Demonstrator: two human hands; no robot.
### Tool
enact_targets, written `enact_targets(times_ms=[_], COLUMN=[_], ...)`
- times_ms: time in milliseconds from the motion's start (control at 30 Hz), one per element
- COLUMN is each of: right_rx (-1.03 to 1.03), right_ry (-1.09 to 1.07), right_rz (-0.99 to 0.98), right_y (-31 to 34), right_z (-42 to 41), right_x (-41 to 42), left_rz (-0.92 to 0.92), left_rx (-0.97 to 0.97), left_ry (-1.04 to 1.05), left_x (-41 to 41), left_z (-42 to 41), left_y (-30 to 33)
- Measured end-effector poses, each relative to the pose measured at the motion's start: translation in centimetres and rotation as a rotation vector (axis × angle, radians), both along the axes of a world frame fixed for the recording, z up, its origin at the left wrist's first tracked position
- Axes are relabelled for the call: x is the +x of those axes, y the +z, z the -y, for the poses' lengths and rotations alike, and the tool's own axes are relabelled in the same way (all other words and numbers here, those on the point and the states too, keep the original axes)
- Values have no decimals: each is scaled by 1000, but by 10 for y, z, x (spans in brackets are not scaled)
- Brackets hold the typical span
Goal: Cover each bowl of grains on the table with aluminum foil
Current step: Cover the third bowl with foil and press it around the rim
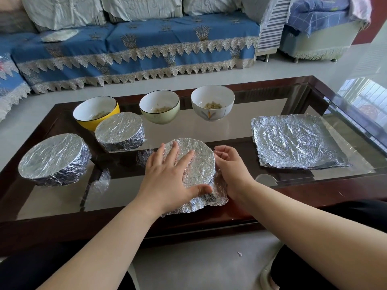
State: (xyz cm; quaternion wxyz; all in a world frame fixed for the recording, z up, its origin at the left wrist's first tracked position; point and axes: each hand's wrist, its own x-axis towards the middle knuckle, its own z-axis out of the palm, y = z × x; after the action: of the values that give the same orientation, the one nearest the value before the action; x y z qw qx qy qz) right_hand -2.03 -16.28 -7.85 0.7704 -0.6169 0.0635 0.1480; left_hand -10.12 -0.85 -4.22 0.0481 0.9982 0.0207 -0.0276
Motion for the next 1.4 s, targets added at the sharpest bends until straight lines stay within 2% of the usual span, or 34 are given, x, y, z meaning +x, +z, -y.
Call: enact_targets(times_ms=[100, 200, 367, 467, 667, 867, 1100, 1400], right_rx=[-66, -279, -465, -611, -553, -490, 11, 71], right_ry=[30, 49, 172, 257, 256, 263, 592, 445], right_rz=[162, 309, 386, 477, 495, 470, 100, 77], right_y=[5, 10, 23, 21, 13, 10, 14, 6], right_z=[0, 3, 12, 14, 8, 9, 33, 28], right_x=[3, 6, 2, 1, 4, 7, 14, 14], left_rz=[1, 18, 55, 12, -81, -34, 107, 121], left_rx=[1, -4, -4, -47, -103, -187, -374, -413], left_ry=[21, 57, 192, 222, 224, 206, 217, 214], left_x=[0, 0, 5, 7, -2, -12, -20, -20], left_z=[3, 7, 21, 25, 2, -6, -4, -7], left_y=[1, 1, -1, 4, 17, 10, -4, -7])
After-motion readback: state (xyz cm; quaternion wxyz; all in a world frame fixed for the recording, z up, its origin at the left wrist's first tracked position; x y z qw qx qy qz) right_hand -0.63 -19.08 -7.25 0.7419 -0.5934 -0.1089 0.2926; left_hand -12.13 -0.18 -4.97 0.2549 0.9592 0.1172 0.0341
